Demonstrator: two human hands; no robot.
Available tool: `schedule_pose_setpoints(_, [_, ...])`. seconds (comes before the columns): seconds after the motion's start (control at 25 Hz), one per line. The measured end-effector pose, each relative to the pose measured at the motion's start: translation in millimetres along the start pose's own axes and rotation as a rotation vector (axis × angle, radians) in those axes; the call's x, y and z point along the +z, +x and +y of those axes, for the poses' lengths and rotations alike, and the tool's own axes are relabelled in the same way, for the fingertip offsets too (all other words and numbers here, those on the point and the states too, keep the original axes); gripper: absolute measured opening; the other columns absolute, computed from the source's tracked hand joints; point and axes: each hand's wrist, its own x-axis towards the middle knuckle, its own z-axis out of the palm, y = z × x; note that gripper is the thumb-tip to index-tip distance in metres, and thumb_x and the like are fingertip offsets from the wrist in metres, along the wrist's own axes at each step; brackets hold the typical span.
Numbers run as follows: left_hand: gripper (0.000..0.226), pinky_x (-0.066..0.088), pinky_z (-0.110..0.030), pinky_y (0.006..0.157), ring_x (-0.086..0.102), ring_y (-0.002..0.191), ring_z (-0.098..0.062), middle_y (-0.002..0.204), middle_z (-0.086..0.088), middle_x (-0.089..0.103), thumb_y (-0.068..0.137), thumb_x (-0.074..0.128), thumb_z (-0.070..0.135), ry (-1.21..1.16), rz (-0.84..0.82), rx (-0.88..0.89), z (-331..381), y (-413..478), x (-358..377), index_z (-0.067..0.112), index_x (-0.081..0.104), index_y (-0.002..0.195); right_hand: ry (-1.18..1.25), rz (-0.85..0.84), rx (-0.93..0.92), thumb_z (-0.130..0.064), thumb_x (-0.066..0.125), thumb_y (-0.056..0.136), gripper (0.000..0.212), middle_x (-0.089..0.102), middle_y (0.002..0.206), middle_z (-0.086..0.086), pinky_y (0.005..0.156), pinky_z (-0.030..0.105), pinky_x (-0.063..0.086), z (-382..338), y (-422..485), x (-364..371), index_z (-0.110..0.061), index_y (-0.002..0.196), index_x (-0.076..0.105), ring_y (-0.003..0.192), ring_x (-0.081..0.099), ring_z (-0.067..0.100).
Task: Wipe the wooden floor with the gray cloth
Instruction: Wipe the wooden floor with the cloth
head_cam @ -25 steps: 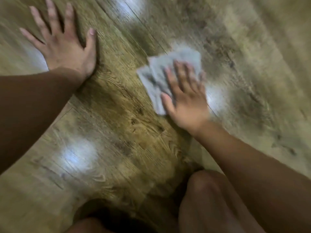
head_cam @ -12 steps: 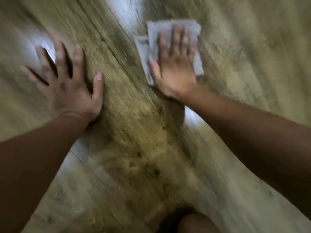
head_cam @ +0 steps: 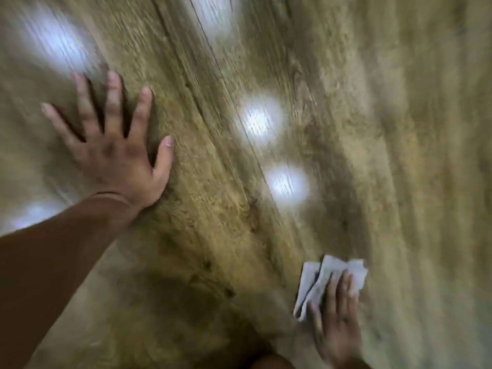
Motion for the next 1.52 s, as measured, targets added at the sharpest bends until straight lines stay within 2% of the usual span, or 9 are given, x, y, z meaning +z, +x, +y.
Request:
schedule_pose_setpoints(0.08, [0.064, 0.012, -0.081, 0.106, 0.011, 0.150, -0.048, 0.167, -0.010, 0.014, 0.096, 0.033, 0.057, 0.001, 0.002, 0.014, 4, -2, 3, 0.031, 0.026, 0.155, 0.018, -0.088, 0.067, -0.050, 0.007, 0.102, 0.080, 0.014, 0.151, 0.037, 0.107, 0.066, 0.027, 7, -7, 7, 0.015, 0.143, 0.029, 0.144, 0.013, 0.052])
schedule_pose_setpoints(0.32, [0.070, 0.006, -0.077, 0.111, 0.008, 0.152, -0.043, 0.165, -0.012, 0.021, 0.092, 0.039, 0.056, 0.031, -0.020, -0.003, 9, -8, 1, 0.025, 0.032, 0.155, 0.003, 0.427, -0.264, -0.045, 0.020, 0.099, 0.070, 0.003, 0.161, 0.024, 0.116, 0.067, 0.006, -114, 194, -118, -0.005, 0.155, 0.006, 0.149, 0.000, 0.044])
schedule_pose_setpoints(0.44, [0.071, 0.007, -0.076, 0.112, 0.018, 0.150, -0.045, 0.162, -0.013, 0.029, 0.089, 0.047, 0.053, 0.039, 0.044, 0.011, 4, -1, 3, 0.024, 0.038, 0.153, 0.047, 0.571, -0.228, -0.049, 0.019, 0.096, 0.071, 0.004, 0.163, 0.019, 0.116, 0.065, 0.003, -220, 283, -193, -0.011, 0.156, 0.009, 0.150, -0.001, 0.041])
schedule_pose_setpoints(0.72, [0.078, 0.007, -0.077, 0.111, 0.018, 0.150, -0.043, 0.165, -0.009, 0.022, 0.084, 0.051, 0.057, 0.069, -0.077, 0.016, 1, -1, 0, 0.029, 0.032, 0.154, 0.081, 0.598, -0.202, -0.056, 0.016, 0.088, 0.078, 0.003, 0.164, 0.014, 0.117, 0.063, -0.002, -336, 404, -303, -0.018, 0.156, 0.009, 0.151, -0.004, 0.036])
schedule_pose_setpoints(0.92, [0.068, 0.025, -0.069, 0.107, 0.041, 0.132, -0.039, 0.145, -0.005, 0.050, 0.070, 0.055, 0.059, -0.074, -0.148, -0.020, 11, 18, -38, 0.031, 0.050, 0.131, 0.087, 0.587, -0.178, -0.056, 0.020, 0.087, 0.078, 0.005, 0.164, 0.013, 0.118, 0.062, -0.002, -332, 399, -301, -0.018, 0.156, 0.013, 0.151, -0.002, 0.034])
schedule_pose_setpoints(1.04, [0.058, 0.019, -0.065, 0.115, 0.044, 0.135, -0.032, 0.144, -0.002, 0.050, 0.074, 0.059, 0.053, -0.239, 0.013, 0.029, -36, 119, -66, 0.027, 0.054, 0.125, 0.103, 0.559, -0.188, -0.054, 0.025, 0.087, 0.078, 0.006, 0.164, 0.014, 0.118, 0.063, 0.001, -330, 397, -303, -0.017, 0.155, 0.015, 0.151, 0.001, 0.036])
schedule_pose_setpoints(1.12, [0.061, 0.006, -0.068, 0.117, 0.028, 0.147, -0.034, 0.157, -0.009, 0.035, 0.087, 0.048, 0.054, -0.151, 0.172, -0.158, -103, 234, -84, 0.021, 0.045, 0.137, 0.095, 0.566, -0.186, -0.053, 0.027, 0.087, 0.078, 0.008, 0.164, 0.015, 0.117, 0.063, 0.002, -331, 398, -306, -0.015, 0.155, 0.017, 0.150, 0.003, 0.037])
schedule_pose_setpoints(1.24, [0.076, -0.003, -0.074, 0.114, 0.003, 0.154, -0.035, 0.168, -0.009, 0.010, 0.094, 0.026, 0.066, -0.016, 0.152, -0.367, -189, 380, -97, 0.021, 0.022, 0.155, 0.085, 0.616, -0.211, -0.052, 0.029, 0.088, 0.077, 0.011, 0.163, 0.015, 0.117, 0.062, 0.003, -328, 398, -302, -0.014, 0.154, 0.021, 0.150, 0.005, 0.037])
schedule_pose_setpoints(1.52, [0.078, -0.002, -0.072, 0.115, -0.001, 0.154, -0.034, 0.168, -0.007, 0.006, 0.091, 0.022, 0.069, 0.060, 0.086, -0.443, -196, 407, -83, 0.027, 0.017, 0.158, 0.096, 0.528, -0.179, -0.049, 0.026, 0.089, 0.078, 0.014, 0.161, 0.021, 0.114, 0.067, 0.011, -332, 394, -311, -0.006, 0.154, 0.019, 0.149, 0.008, 0.042])
